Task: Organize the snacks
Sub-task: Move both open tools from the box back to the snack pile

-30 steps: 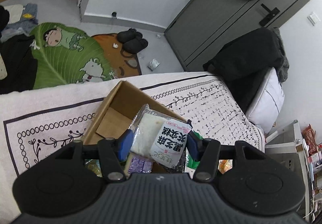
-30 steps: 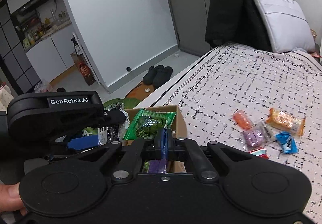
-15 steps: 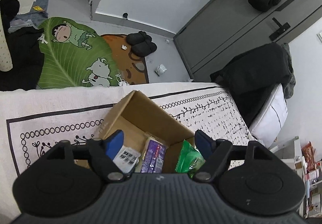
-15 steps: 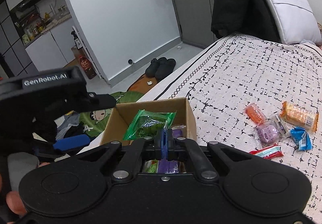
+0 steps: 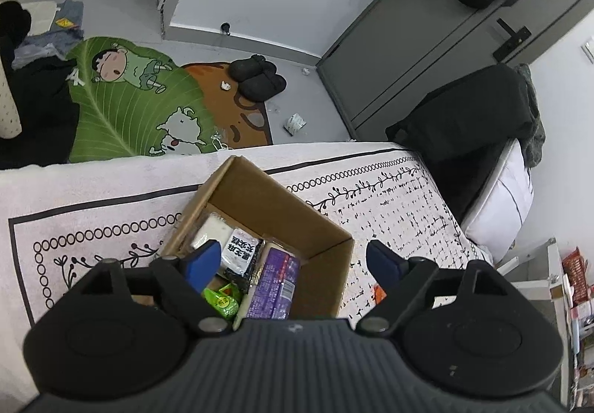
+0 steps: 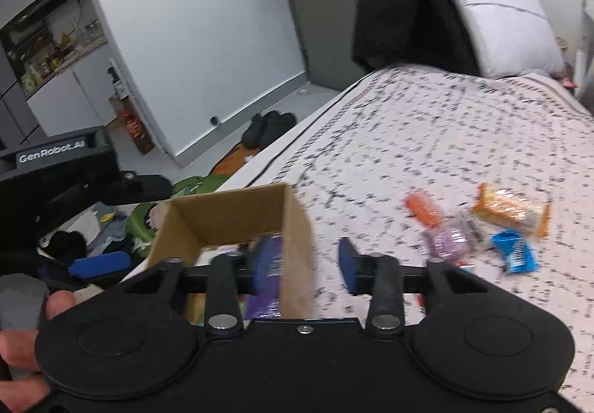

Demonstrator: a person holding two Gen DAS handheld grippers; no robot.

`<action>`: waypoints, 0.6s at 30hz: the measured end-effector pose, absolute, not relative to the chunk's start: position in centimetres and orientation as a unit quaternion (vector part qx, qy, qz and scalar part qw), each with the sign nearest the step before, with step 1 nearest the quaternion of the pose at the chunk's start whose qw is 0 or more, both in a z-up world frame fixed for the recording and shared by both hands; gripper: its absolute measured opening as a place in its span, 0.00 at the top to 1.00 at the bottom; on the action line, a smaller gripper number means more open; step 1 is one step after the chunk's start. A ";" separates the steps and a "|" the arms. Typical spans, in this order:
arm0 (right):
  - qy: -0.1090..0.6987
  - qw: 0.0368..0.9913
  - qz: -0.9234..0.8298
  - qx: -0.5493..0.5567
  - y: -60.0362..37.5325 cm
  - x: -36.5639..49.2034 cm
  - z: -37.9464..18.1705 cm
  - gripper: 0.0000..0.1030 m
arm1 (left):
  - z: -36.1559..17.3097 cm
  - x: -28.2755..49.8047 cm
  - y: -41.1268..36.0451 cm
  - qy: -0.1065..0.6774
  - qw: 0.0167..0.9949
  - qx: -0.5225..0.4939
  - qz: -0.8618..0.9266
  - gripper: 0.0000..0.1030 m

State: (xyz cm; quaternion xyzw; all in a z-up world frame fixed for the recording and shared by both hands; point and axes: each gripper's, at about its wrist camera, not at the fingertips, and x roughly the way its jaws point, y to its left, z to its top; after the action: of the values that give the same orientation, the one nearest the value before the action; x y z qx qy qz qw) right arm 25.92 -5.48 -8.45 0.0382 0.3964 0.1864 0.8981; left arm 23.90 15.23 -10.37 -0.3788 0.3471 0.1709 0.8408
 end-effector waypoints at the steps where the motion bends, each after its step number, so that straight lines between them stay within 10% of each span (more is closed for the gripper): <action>1: 0.397 0.899 0.184 0.039 -6.0 26.0 -8.4 0.54 | -10.3 23.9 15.0 0.348 0.842 -0.376 0.171 0.18; 18: 0.384 0.912 0.133 0.057 -14.3 26.5 -7.9 0.28 | -9.9 25.5 8.9 0.375 0.865 -0.300 0.146 0.16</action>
State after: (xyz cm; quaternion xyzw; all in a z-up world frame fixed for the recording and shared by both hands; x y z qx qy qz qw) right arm 26.45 -14.25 -7.95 0.0567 0.3843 0.1329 0.9118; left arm 25.46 8.95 -9.88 -0.2996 0.3754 0.1462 0.8648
